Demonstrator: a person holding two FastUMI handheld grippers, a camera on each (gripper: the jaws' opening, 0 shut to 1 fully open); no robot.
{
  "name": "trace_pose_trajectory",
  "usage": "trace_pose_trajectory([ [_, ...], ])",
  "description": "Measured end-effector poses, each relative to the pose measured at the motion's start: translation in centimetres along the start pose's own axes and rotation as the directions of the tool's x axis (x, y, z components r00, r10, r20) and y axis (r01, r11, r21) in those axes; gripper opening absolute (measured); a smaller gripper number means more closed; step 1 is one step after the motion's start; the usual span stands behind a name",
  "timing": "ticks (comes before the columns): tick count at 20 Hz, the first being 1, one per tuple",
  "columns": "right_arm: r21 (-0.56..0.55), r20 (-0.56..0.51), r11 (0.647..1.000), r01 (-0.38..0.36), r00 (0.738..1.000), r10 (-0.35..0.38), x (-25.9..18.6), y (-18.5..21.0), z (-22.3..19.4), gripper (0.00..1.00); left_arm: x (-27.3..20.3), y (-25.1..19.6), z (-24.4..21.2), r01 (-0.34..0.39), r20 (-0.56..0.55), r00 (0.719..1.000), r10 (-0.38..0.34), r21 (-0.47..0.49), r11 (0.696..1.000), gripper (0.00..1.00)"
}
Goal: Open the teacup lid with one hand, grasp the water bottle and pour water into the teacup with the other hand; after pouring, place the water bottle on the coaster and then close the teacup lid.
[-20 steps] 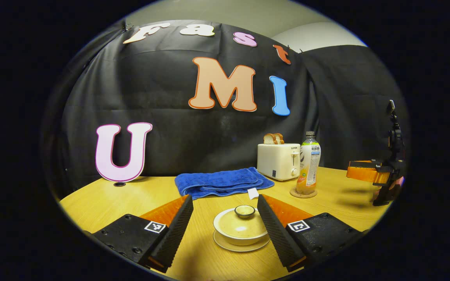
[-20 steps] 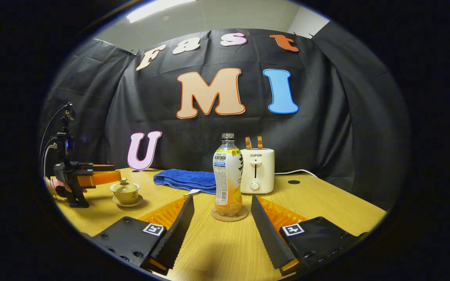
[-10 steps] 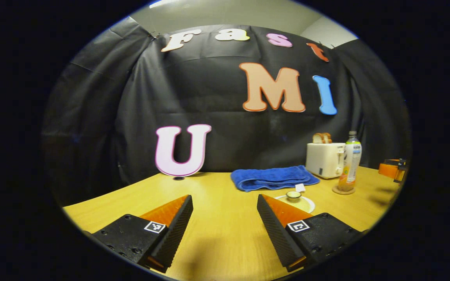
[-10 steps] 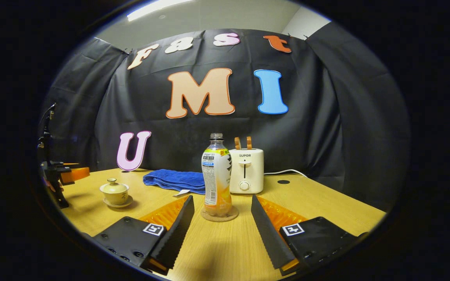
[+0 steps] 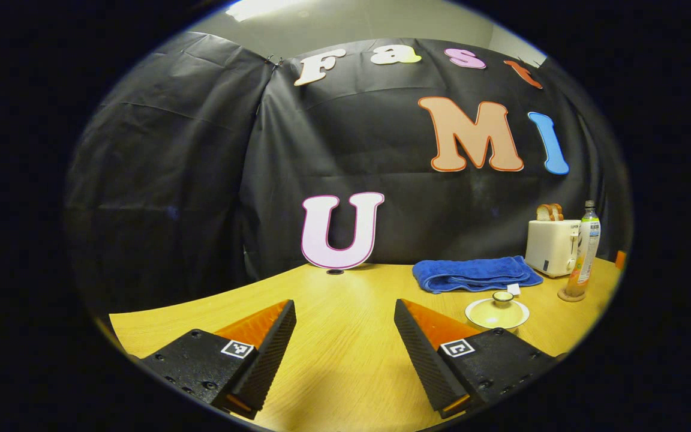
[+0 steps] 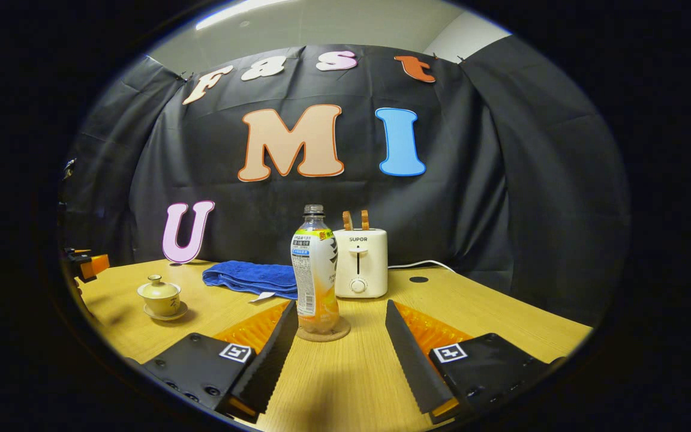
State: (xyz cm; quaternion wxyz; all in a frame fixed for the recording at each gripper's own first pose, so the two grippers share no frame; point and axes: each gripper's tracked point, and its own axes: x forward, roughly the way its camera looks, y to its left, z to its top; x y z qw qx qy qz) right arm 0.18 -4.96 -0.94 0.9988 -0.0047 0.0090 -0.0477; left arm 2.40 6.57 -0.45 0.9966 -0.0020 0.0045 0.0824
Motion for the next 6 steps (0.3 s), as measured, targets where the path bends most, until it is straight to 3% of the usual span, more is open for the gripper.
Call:
trace_pose_trajectory([
  [6, -0.001, 0.000, 1.000, 0.003, 1.000, -0.003, 0.00, -0.06, -0.03, 0.93, -0.19, 0.53, 0.08, -0.021, 0.004, 1.000, 0.021, 0.003, 1.000, 0.96],
])
